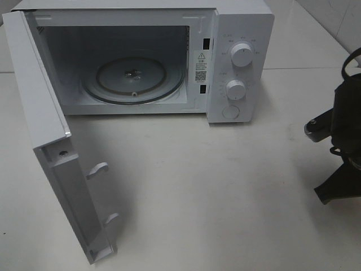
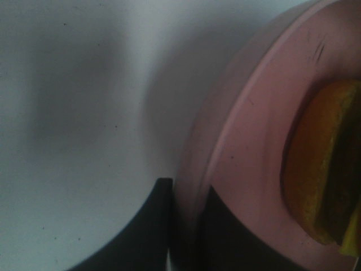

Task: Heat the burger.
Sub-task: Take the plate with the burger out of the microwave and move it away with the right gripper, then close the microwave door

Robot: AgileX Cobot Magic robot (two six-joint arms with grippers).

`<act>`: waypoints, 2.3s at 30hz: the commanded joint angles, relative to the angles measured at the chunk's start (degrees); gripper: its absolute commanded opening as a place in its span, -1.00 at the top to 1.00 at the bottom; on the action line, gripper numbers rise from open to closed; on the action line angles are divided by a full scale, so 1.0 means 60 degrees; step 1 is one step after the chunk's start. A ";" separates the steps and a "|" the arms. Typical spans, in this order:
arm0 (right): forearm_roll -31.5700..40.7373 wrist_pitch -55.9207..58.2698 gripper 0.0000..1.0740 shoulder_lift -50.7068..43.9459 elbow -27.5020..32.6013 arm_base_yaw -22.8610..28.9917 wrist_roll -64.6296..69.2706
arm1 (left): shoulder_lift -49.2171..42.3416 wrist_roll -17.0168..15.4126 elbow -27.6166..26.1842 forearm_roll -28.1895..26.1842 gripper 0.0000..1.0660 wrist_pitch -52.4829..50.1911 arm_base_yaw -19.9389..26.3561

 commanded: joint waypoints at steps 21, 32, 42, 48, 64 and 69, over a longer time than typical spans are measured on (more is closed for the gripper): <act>-0.1499 -0.0688 0.81 0.2473 -0.0086 -0.1203 0.1518 | -0.0201 -0.0029 0.0019 -0.0010 -0.84 -0.0105 0.0038; -0.1327 -0.0907 0.07 0.2454 -0.0086 -0.1165 0.0955 | -0.0201 -0.0029 0.0019 -0.0010 -0.84 -0.0105 0.0038; 0.0277 -0.1155 -0.13 0.0611 -0.0315 -0.1165 -0.1375 | -0.0201 -0.0029 0.0019 -0.0010 -0.84 -0.0105 0.0038; 0.2588 -0.2215 -0.23 -0.1318 -0.0315 -0.1165 -0.4460 | -0.0201 -0.0029 0.0019 -0.0010 -0.84 -0.0105 0.0038; 0.7525 -0.2034 -0.50 -0.4689 -0.0315 -0.1165 -0.8251 | -0.0201 -0.0029 0.0019 -0.0010 -0.84 -0.0105 0.0038; 0.7678 -0.1442 -0.47 -0.5835 -0.0315 -0.1165 -0.8317 | -0.0201 -0.0029 0.0019 -0.0010 -0.84 -0.0105 0.0038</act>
